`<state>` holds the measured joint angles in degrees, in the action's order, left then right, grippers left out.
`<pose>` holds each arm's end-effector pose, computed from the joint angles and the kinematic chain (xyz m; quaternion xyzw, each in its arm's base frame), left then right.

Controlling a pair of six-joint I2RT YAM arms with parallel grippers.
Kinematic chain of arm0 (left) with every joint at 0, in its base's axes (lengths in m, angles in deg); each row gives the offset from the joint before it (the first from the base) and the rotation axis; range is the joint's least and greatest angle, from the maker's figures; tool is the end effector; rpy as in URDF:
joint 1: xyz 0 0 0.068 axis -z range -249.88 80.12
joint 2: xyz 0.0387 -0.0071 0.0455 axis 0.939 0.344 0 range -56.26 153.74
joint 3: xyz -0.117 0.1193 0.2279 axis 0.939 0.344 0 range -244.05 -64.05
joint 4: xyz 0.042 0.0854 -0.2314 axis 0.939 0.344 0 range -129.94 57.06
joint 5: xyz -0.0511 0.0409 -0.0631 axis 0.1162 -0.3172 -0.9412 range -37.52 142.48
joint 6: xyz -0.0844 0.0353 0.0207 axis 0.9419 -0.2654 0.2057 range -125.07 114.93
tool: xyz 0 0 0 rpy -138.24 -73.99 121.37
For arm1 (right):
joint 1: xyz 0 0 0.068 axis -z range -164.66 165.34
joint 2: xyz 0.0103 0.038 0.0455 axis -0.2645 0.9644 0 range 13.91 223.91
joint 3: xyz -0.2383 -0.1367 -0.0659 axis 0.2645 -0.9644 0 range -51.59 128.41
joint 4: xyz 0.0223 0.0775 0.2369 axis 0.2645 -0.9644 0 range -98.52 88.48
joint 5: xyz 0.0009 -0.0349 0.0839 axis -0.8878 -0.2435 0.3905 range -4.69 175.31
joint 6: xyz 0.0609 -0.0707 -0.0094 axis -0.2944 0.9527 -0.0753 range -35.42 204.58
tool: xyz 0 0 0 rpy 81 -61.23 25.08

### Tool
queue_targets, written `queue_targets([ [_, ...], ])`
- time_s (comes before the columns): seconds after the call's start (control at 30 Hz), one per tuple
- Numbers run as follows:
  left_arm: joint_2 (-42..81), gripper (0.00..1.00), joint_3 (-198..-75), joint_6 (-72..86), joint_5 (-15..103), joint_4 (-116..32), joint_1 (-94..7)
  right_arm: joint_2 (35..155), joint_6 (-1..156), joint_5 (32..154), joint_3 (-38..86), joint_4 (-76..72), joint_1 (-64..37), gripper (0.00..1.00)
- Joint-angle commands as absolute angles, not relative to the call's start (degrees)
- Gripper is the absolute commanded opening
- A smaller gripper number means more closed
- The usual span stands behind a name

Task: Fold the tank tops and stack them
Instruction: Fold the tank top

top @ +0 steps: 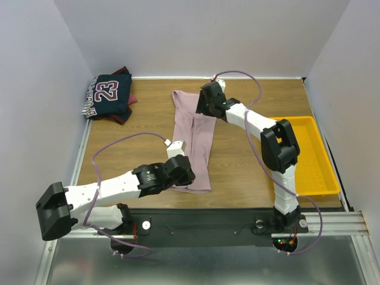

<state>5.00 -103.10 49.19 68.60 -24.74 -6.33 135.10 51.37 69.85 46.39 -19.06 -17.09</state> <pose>0.1323 -0.2132 0.2270 0.0100 0.8898 -0.3106 0.3341 0.4488 0.2585 0.2097 0.0622 0.9004 0.1210 0.4132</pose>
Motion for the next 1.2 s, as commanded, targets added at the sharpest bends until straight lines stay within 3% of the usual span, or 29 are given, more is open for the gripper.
queue_targets([
  [0.0,11.93,0.28,-108.43,43.36,67.51,-27.2,-5.19,132.04,52.23,69.49,44.13,-19.0,-11.91,0.63],
  [0.2,22.65,0.12,-112.38,39.59,65.05,-33.35,-4.31,137.03,54.16,72.56,45.09,-19.09,-9.97,0.59],
  [0.6,35.67,0.0,-114.86,39.05,65.4,-35.02,-1.85,143.81,54.78,70.72,48.17,-19.27,-9.89,0.55],
  [0.8,37.34,0.0,-113.27,40.46,64.7,-35.73,-0.36,144.78,55.57,68.7,48.78,-19.45,-9.89,0.41],
  [1.03,36.82,0.0,-111.43,42.04,63.56,-36.34,1.05,146.45,56.8,65.72,50.36,-19.8,-9.89,0.15],
  [1.17,35.24,0.0,-109.76,42.22,62.59,-36.87,1.14,146.98,57.77,63.61,51.15,-19.8,-9.97,0.12],
])
